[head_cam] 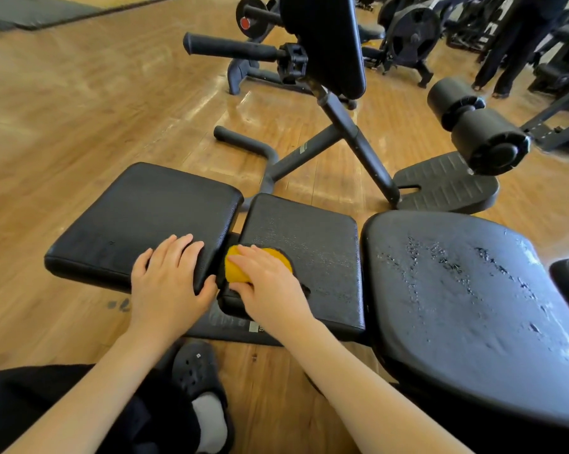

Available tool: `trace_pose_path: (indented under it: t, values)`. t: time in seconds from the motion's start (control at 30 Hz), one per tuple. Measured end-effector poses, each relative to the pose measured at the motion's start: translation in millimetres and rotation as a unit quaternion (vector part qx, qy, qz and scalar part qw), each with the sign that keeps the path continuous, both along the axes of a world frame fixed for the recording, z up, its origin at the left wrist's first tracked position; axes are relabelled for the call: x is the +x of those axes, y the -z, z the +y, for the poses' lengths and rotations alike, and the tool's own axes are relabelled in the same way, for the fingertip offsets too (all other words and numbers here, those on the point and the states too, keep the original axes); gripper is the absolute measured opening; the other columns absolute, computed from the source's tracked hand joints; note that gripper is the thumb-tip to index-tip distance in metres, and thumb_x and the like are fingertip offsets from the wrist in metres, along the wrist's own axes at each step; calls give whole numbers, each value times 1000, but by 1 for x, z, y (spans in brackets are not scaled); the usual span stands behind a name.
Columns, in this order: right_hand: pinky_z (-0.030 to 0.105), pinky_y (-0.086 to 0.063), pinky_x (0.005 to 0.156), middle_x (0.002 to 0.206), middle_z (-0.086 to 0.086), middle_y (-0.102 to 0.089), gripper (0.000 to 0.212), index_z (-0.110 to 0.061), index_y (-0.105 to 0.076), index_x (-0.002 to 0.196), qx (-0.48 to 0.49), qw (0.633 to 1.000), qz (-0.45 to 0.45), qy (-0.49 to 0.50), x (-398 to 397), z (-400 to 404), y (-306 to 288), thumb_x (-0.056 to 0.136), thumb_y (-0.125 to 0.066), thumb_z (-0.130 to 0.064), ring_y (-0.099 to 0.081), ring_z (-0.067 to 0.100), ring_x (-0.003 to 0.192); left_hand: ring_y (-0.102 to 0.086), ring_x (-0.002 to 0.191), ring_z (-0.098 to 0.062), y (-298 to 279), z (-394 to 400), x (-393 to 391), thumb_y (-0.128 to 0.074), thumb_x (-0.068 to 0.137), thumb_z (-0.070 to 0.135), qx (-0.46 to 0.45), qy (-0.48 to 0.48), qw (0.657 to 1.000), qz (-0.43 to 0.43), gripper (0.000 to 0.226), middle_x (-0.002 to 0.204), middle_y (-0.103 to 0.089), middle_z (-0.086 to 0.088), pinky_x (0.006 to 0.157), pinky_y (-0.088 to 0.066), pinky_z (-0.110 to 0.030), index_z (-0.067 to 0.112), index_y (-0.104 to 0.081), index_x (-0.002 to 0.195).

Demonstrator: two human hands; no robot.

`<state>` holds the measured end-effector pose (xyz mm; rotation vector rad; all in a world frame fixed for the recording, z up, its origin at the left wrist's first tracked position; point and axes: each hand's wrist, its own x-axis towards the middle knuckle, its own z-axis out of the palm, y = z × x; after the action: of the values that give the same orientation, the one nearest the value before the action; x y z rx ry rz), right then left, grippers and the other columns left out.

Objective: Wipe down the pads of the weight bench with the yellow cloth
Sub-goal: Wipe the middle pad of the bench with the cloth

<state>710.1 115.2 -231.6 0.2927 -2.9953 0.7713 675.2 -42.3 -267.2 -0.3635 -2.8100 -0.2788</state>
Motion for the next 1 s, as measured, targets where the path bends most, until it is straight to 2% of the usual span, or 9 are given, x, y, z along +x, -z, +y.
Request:
trace_pose_path:
  t: [0.17,0.3,0.37,0.43,0.53,0.63,0.8,0.87,1.0]
  values:
    - [27,-16,114,147,-11,-34,43,-26,-39,137,-7,999,-17,46,24,49,11,95,-45,-22,-23,7,139,-47,124,-28,0,0,1,-35,75,47,7,5,1000,2,61,128,-56,-8,98,-34,-49,10,-57,119]
    - [32,-30,112,136,-9,-50,37,-26,-53,128,-28,989,31,145,48,101,23,92,-52,-19,-40,11,131,-47,124,-28,0,2,-1,-41,75,44,8,12,1000,3,58,128,-56,-8,99,-34,-49,10,-56,119]
    - [31,-35,109,133,-10,-52,36,-28,-53,127,-62,976,40,207,57,112,23,92,-51,-19,-44,11,127,-47,123,-28,1,2,-1,-46,74,41,14,12,1000,6,56,128,-56,-9,99,-34,-50,10,-57,119]
    - [29,-36,108,131,-7,-55,37,-25,-53,127,-96,967,68,228,57,101,18,91,-53,-16,-47,11,125,-47,124,-27,2,3,0,-49,73,40,21,5,1000,8,55,128,-56,-8,99,-34,-49,10,-57,119]
    - [27,-30,108,132,-1,-54,40,-17,-54,126,-72,983,104,133,47,48,10,87,-56,-15,-43,11,127,-48,123,-27,2,4,-1,-42,74,44,20,5,1000,14,57,128,-56,-8,98,-35,-48,10,-57,118]
    - [38,-37,102,131,3,-56,45,-16,-58,121,31,993,116,-9,35,0,16,76,-59,-18,-48,23,126,-50,121,-28,3,2,1,-39,75,46,17,7,1000,20,58,127,-57,-8,96,-36,-47,10,-57,117]
    - [34,-47,93,127,-1,-59,51,-23,-57,121,98,984,145,-29,26,-5,26,71,-64,-26,-56,21,118,-47,124,-27,3,0,-1,-38,77,48,7,0,1000,18,59,130,-55,-8,99,-34,-47,11,-55,120]
    - [33,-48,91,128,-1,-59,50,-22,-58,121,120,979,157,-49,29,4,29,71,-63,-25,-57,19,117,-45,126,-27,3,-1,0,-37,77,48,7,0,1000,10,61,131,-54,-7,100,-33,-47,12,-55,122]
    - [34,-49,90,128,1,-59,58,-20,-57,121,129,978,155,-47,46,41,33,66,-74,-18,-58,20,115,-43,128,-26,3,-2,2,-40,77,45,9,7,1000,7,59,133,-52,-7,102,-30,-47,12,-54,123]
